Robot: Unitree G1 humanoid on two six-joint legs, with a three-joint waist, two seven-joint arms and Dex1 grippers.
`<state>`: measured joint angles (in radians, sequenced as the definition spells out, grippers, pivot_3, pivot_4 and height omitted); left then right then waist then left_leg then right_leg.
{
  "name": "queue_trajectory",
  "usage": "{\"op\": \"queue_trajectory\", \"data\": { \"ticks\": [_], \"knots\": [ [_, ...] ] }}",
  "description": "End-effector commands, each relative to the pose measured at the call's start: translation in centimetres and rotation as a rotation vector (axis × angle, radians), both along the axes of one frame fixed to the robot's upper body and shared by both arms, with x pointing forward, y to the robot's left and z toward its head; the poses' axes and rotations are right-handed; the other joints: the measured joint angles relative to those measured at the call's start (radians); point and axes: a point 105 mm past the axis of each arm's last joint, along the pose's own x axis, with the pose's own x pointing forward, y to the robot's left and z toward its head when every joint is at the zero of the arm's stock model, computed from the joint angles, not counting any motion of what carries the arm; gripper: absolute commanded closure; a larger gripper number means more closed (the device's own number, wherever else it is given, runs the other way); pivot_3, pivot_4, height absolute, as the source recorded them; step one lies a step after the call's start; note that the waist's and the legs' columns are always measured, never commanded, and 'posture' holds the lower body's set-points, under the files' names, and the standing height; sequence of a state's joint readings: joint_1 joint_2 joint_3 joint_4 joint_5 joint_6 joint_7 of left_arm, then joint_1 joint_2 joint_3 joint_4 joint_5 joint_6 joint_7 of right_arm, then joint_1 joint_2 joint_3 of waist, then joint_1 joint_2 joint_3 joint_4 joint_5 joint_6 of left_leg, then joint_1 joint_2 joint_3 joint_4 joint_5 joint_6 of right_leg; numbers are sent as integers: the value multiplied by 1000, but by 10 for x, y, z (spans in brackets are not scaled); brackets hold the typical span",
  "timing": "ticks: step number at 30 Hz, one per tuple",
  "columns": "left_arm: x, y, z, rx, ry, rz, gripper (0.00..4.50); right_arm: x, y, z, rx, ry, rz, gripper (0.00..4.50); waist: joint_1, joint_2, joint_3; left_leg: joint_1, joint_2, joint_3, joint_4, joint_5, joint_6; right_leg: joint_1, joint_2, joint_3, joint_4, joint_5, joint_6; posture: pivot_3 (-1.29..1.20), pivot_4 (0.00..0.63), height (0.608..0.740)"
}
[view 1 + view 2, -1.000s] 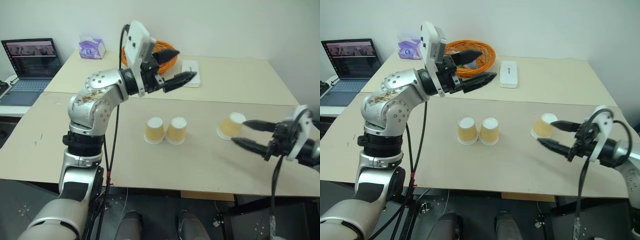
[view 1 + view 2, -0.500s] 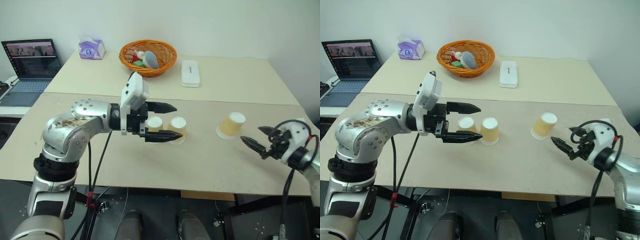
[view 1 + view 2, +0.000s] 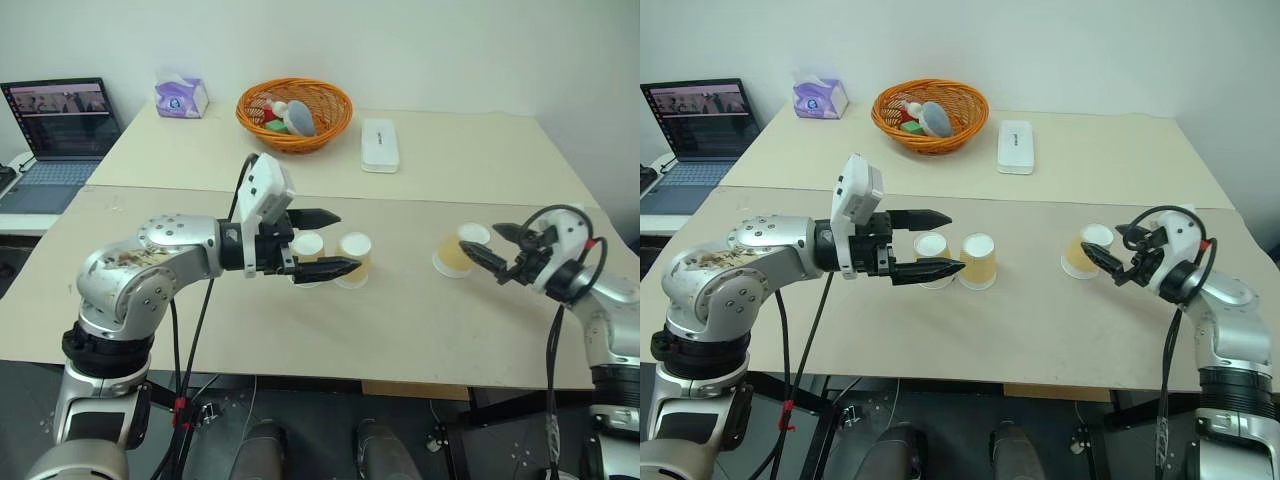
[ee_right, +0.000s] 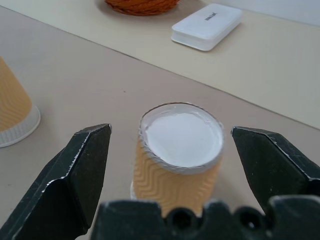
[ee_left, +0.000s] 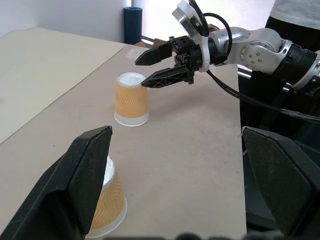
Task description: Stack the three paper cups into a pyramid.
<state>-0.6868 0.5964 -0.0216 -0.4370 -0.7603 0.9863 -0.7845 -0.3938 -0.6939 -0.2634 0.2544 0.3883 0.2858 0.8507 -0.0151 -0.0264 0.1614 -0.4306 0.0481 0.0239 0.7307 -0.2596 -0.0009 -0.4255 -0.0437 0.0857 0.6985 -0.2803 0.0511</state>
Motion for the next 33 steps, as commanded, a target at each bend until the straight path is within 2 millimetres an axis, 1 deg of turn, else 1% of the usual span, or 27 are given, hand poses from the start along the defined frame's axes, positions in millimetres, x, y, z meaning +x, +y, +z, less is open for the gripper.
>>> {"op": "queue_trajectory", "data": {
  "ticks": [1,6,11,13,16,18,20,23,30,33],
  "knots": [
    [-7,2,7,1,-38,-4,83,4,1,12,10,-44,16,0,0,0,0,0,0,0,0,0,0,0,0,0,0,0,0,0,150,675],
    [-8,6,5,13,-34,9,83,7,-2,13,4,-52,9,0,0,0,0,0,0,0,0,0,0,0,0,0,0,0,0,0,150,675],
    [-9,6,5,-10,-14,15,83,8,-8,26,12,-89,-6,0,0,0,0,0,0,0,0,0,0,0,0,0,0,0,0,0,150,675],
    [-10,5,3,-13,-2,12,83,6,-7,35,23,-115,10,0,0,1,1,0,0,0,0,0,0,0,0,0,0,0,0,0,150,675],
    [-7,8,-3,-23,38,21,83,-2,-7,63,100,-185,39,0,0,3,3,0,0,0,0,0,0,0,0,0,0,0,0,0,150,675],
    [-6,9,-5,-30,57,25,83,-6,-6,69,119,-196,52,0,0,3,3,0,0,0,0,0,0,-1,0,0,0,0,0,0,150,675],
    [-5,9,-8,-28,65,27,83,-12,-6,67,114,-181,67,0,0,3,3,0,0,0,0,0,0,0,0,0,0,0,0,0,150,675],
    [-5,10,-9,-21,66,20,83,-14,-8,49,91,-127,57,0,0,3,3,0,0,0,0,0,0,0,0,0,0,0,0,0,150,675],
    [-4,11,-6,-17,66,14,83,-10,-8,23,98,-72,35,0,-4,3,3,0,0,0,0,0,0,0,0,0,0,0,0,0,150,675],
    [-9,13,-7,-10,69,7,83,-8,-11,18,96,-60,26,0,-3,3,3,0,0,0,0,0,0,0,0,0,0,0,0,0,150,675]
  ]
}}
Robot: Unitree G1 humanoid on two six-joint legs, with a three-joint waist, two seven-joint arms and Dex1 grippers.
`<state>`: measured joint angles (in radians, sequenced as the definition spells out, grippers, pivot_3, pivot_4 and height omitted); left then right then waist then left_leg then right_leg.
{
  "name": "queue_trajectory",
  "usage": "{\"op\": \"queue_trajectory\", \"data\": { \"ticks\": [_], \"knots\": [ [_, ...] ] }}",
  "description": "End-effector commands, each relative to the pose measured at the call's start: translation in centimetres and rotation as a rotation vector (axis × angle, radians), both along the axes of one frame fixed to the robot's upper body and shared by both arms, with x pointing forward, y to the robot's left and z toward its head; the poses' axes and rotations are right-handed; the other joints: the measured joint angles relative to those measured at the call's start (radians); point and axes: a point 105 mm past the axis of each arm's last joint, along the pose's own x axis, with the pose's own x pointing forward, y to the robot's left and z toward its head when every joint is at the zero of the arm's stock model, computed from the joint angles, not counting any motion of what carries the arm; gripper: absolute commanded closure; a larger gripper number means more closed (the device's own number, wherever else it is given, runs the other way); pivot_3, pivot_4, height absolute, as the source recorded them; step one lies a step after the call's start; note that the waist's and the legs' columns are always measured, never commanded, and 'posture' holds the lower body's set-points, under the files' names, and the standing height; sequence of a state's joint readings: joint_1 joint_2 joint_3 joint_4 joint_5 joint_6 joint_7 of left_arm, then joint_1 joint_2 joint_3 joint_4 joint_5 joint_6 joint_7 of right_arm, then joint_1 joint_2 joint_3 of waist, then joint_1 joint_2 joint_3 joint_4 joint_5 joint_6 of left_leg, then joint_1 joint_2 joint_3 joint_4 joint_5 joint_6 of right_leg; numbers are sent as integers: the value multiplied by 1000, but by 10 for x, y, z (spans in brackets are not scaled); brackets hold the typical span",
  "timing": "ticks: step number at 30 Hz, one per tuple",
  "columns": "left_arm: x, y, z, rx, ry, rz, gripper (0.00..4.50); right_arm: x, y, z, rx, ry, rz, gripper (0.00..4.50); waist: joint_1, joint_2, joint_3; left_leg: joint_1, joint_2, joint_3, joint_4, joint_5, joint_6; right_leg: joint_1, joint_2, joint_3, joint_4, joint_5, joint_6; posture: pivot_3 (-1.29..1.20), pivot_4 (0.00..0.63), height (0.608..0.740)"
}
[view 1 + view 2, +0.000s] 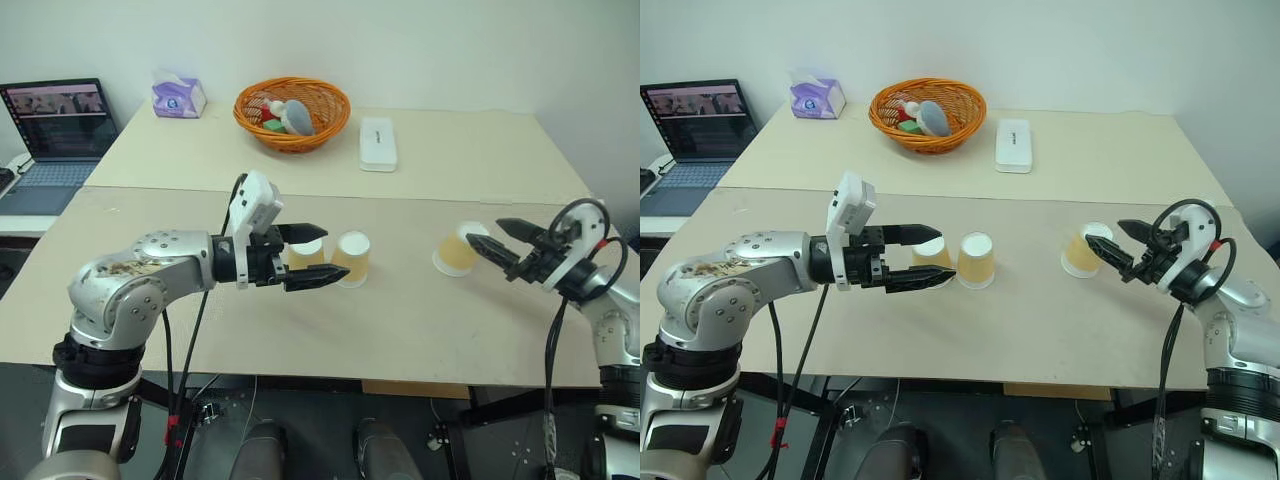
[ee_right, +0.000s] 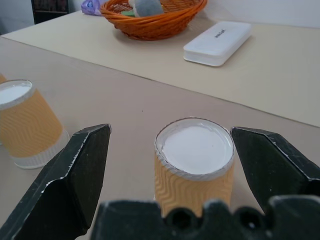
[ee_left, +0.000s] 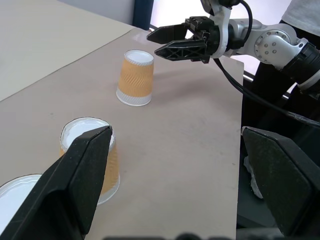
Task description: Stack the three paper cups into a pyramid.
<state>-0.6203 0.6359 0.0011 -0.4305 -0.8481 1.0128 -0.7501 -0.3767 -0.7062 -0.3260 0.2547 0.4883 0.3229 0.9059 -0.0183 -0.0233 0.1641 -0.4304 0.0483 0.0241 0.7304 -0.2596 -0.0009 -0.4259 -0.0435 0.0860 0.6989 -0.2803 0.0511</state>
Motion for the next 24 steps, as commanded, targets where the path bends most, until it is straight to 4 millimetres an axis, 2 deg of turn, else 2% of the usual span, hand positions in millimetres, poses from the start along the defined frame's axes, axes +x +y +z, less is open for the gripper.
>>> {"op": "queue_trajectory", "data": {
  "ticks": [1,6,14,24],
  "knots": [
    [-7,1,7,2,-33,-21,83,2,-5,8,-19,-47,-13,0,1,0,0,0,0,0,0,0,0,0,0,0,0,0,0,0,150,675],
    [-9,2,7,1,-32,-14,83,6,-7,6,-4,-40,-14,0,2,0,0,0,0,0,0,0,0,0,0,0,0,0,0,0,150,675],
    [-9,4,9,-2,-31,8,83,15,4,-2,-1,-22,13,0,0,0,0,0,0,0,0,0,0,0,0,0,0,0,0,0,150,675],
    [-14,21,4,3,-7,65,83,27,9,-5,3,-15,21,0,0,0,0,0,0,0,0,0,0,0,0,0,0,0,0,0,150,675]
  ]
}}
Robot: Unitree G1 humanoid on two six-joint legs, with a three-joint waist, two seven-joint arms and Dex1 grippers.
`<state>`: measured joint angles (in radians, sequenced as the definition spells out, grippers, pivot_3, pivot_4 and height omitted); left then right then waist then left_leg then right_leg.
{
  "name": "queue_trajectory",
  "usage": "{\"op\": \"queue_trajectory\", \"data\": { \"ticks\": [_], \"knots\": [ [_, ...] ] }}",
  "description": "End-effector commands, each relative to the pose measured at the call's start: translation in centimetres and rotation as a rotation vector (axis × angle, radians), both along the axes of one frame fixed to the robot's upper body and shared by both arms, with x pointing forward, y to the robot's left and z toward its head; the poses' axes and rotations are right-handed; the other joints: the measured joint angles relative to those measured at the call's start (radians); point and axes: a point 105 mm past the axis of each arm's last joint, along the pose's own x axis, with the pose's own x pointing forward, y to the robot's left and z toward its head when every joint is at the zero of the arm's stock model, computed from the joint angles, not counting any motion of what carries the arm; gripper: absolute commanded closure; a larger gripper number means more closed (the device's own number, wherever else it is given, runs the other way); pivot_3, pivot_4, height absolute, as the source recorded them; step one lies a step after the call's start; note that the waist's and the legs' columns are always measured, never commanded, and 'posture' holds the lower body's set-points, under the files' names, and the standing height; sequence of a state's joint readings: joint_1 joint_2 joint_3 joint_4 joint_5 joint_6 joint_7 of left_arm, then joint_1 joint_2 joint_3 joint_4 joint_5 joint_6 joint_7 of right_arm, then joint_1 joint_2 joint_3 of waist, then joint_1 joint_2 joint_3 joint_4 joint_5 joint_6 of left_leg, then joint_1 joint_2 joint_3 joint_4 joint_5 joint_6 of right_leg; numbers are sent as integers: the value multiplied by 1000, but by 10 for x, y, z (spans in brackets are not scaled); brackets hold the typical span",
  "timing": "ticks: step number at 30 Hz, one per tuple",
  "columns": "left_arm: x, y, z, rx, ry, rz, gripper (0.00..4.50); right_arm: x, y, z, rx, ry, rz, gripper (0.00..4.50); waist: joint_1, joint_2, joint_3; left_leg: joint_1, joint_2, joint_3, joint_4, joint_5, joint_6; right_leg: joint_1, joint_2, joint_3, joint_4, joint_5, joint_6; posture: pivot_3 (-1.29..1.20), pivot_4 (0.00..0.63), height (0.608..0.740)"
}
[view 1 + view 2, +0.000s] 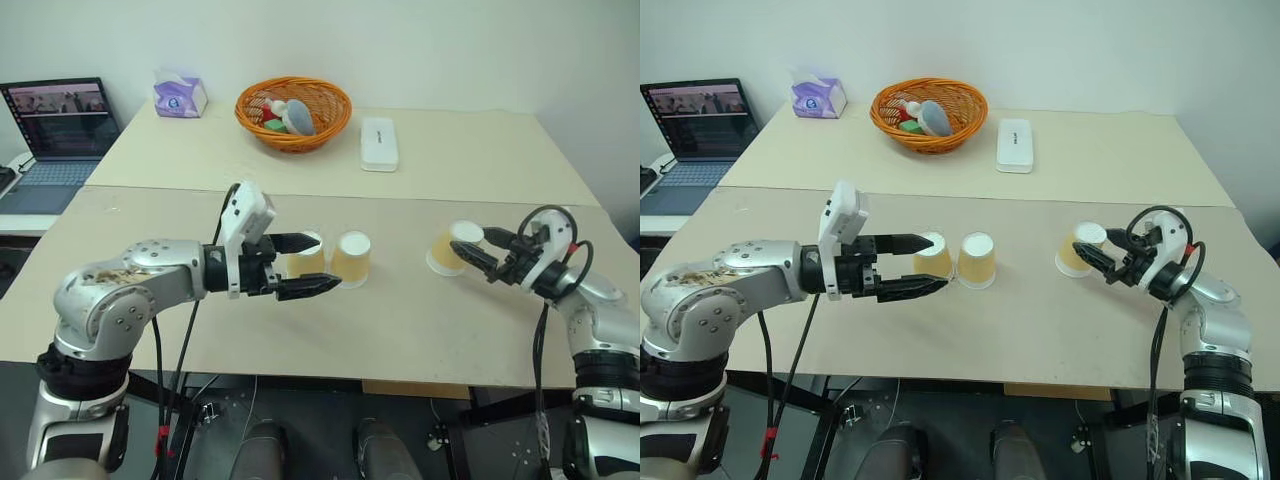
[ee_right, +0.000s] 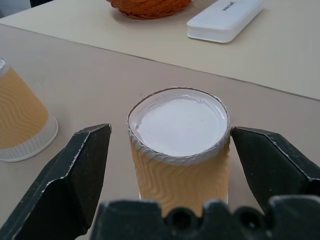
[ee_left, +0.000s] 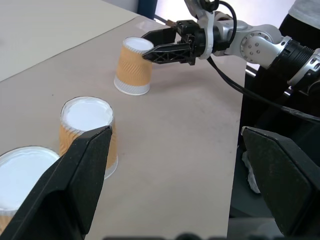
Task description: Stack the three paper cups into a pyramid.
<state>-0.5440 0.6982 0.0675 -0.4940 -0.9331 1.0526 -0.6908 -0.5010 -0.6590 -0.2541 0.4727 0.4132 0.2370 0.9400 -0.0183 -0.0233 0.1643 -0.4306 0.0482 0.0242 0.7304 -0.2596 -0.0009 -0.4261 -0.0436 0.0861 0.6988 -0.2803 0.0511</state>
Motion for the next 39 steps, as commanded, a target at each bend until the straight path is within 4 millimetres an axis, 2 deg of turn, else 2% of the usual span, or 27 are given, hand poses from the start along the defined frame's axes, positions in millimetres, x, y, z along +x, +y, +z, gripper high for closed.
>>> {"op": "queue_trajectory", "data": {
  "ticks": [1,4,7,9,10,15,19,21,23,26,28,30,35,39],
  "knots": [
    [-6,5,9,-9,-38,8,83,4,0,13,-4,-60,1,0,0,0,0,0,0,0,0,0,0,0,0,0,0,0,0,0,150,675],
    [-6,9,11,-27,-37,29,83,7,1,12,9,-57,0,0,1,0,0,0,0,0,0,0,0,0,0,0,0,0,0,0,150,675],
    [-7,15,10,-38,-30,53,0,11,2,15,29,-71,-8,668,0,0,0,0,0,0,0,0,0,0,0,0,0,0,0,0,150,675],
    [-9,20,8,-39,-26,63,0,11,4,18,34,-80,1,1434,0,0,0,0,0,0,0,0,0,0,0,0,0,0,0,0,150,675],
    [-11,24,7,-47,-14,71,0,11,4,19,31,-79,-2,1650,0,0,0,0,0,0,0,0,0,0,0,0,0,0,0,0,150,675],
    [-15,49,-10,-44,41,123,0,11,5,31,4,-105,14,1720,-3,0,0,0,0,0,0,0,0,-1,0,0,0,0,0,0,150,675],
    [-21,63,-24,-27,84,128,0,12,15,71,39,-203,60,1720,-6,2,2,0,1,1,0,0,0,-2,0,1,1,0,0,0,150,675],
    [-19,66,-28,-29,94,142,0,9,29,92,68,-250,129,1720,-5,2,2,0,1,2,0,0,0,-2,0,1,1,0,0,0,150,675],
    [-17,66,-29,-40,95,143,0,1,56,116,69,-294,255,1720,-3,2,2,0,1,1,0,0,0,-2,0,0,1,0,-1,0,150,675],
    [-17,62,-29,-50,88,124,0,-10,85,134,62,-309,404,1720,0,2,3,-1,1,1,-1,0,0,-2,0,0,1,0,-1,0,150,675],
    [-17,56,-28,-54,82,103,0,-12,110,138,-4,-280,500,1720,0,2,3,-1,1,1,-1,0,0,-2,0,0,0,0,-1,0,150,675],
    [-18,53,-28,-53,77,88,0,-10,125,137,-66,-276,544,1720,0,2,3,-1,1,2,-1,0,0,-3,0,0,1,0,-1,0,150,675],
    [-18,51,-26,-50,62,70,0,-5,163,146,-85,-240,639,1720,0,2,3,-1,1,2,-1,0,0,-4,0,0,1,0,-1,0,150,675],
    [-17,47,-27,-45,50,68,0,0,179,138,-103,-183,675,1720,2,2,3,-9,1,2,-1,0,0,-12,0,0,2,0,-1,0,150,675]
  ]
}}
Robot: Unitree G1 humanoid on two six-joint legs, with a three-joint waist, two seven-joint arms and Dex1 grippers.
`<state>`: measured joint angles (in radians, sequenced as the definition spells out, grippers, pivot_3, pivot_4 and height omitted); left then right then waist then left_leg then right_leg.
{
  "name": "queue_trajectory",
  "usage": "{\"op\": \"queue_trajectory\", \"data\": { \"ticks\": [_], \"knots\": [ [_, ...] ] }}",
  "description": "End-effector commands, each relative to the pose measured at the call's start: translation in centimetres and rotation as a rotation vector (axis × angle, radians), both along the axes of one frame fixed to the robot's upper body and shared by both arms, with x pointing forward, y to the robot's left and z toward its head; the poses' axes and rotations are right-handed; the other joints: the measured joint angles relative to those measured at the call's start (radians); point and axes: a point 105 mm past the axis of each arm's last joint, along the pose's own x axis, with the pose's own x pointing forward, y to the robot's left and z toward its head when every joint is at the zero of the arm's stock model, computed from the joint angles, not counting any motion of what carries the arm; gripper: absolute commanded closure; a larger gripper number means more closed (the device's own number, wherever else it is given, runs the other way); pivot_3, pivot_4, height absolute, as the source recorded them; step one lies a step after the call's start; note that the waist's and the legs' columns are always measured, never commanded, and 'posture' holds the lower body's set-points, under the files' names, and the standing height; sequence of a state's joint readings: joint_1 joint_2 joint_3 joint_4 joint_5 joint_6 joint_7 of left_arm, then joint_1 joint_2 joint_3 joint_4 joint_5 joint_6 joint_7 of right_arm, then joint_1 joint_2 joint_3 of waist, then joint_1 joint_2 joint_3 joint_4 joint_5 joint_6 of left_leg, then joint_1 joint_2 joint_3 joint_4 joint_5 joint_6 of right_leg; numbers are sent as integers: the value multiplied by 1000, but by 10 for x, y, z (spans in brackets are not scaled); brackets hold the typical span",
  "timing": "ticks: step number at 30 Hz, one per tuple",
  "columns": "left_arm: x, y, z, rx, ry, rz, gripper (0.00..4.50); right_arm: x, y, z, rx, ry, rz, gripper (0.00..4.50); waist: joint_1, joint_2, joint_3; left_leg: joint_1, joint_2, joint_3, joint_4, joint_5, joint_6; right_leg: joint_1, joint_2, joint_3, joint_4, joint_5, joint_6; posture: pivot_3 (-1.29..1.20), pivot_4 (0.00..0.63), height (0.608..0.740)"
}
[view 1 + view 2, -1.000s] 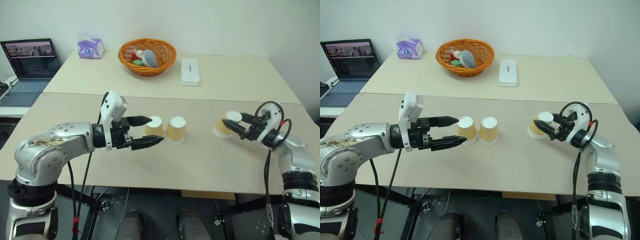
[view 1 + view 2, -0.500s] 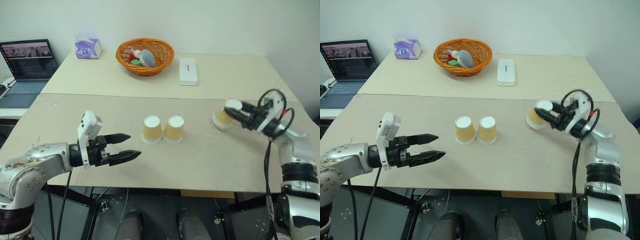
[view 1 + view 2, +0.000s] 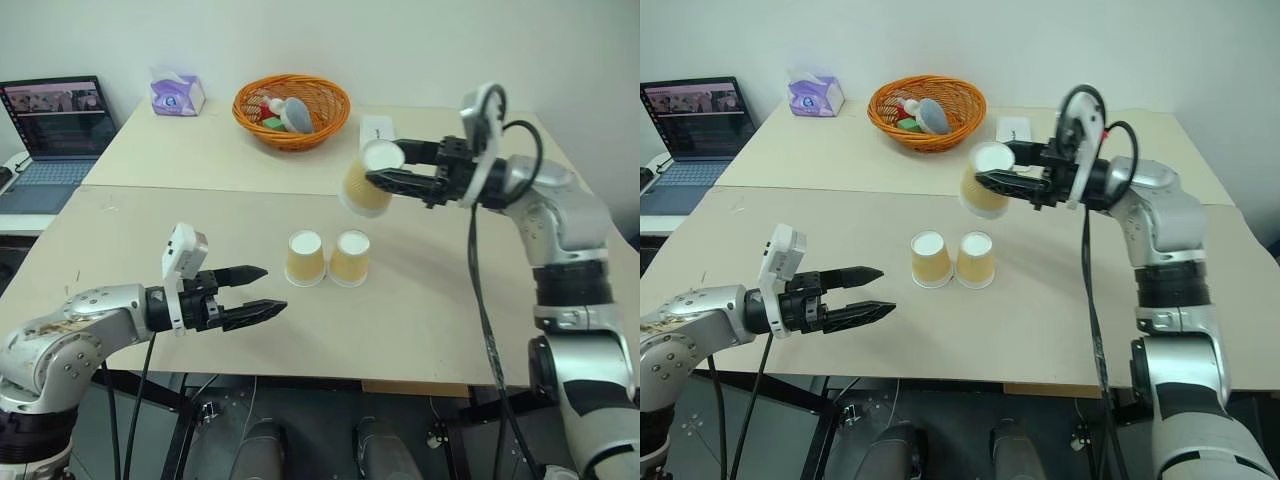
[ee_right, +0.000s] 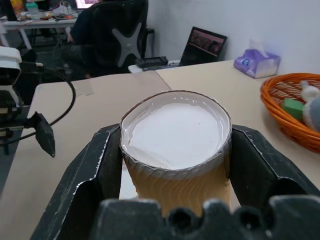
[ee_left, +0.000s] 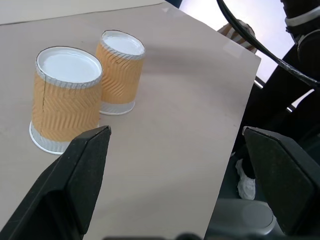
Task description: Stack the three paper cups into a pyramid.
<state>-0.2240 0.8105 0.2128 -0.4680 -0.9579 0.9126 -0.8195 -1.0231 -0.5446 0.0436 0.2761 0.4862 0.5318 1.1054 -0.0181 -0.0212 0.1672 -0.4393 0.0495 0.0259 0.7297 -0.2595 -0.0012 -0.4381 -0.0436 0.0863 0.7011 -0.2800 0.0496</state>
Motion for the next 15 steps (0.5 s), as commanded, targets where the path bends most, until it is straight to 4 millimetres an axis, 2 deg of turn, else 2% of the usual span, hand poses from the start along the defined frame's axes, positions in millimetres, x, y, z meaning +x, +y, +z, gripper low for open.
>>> {"op": "queue_trajectory", "data": {
  "ticks": [1,8,15],
  "knots": [
    [-2,-6,8,3,-66,-23,0,2,7,0,-24,19,18,1720,3,0,0,-1,0,0,0,0,0,-1,0,0,0,0,0,0,150,675],
    [-4,-10,8,-4,-77,-23,0,-9,14,-16,-49,97,85,1720,4,0,0,-3,0,0,0,0,0,-2,-1,-1,0,0,0,0,150,675],
    [0,-12,7,-23,-70,-23,0,-16,19,-16,-15,162,114,1720,1,0,0,-3,0,0,0,0,0,-3,-1,-1,1,0,0,0,150,675]
  ]
}}
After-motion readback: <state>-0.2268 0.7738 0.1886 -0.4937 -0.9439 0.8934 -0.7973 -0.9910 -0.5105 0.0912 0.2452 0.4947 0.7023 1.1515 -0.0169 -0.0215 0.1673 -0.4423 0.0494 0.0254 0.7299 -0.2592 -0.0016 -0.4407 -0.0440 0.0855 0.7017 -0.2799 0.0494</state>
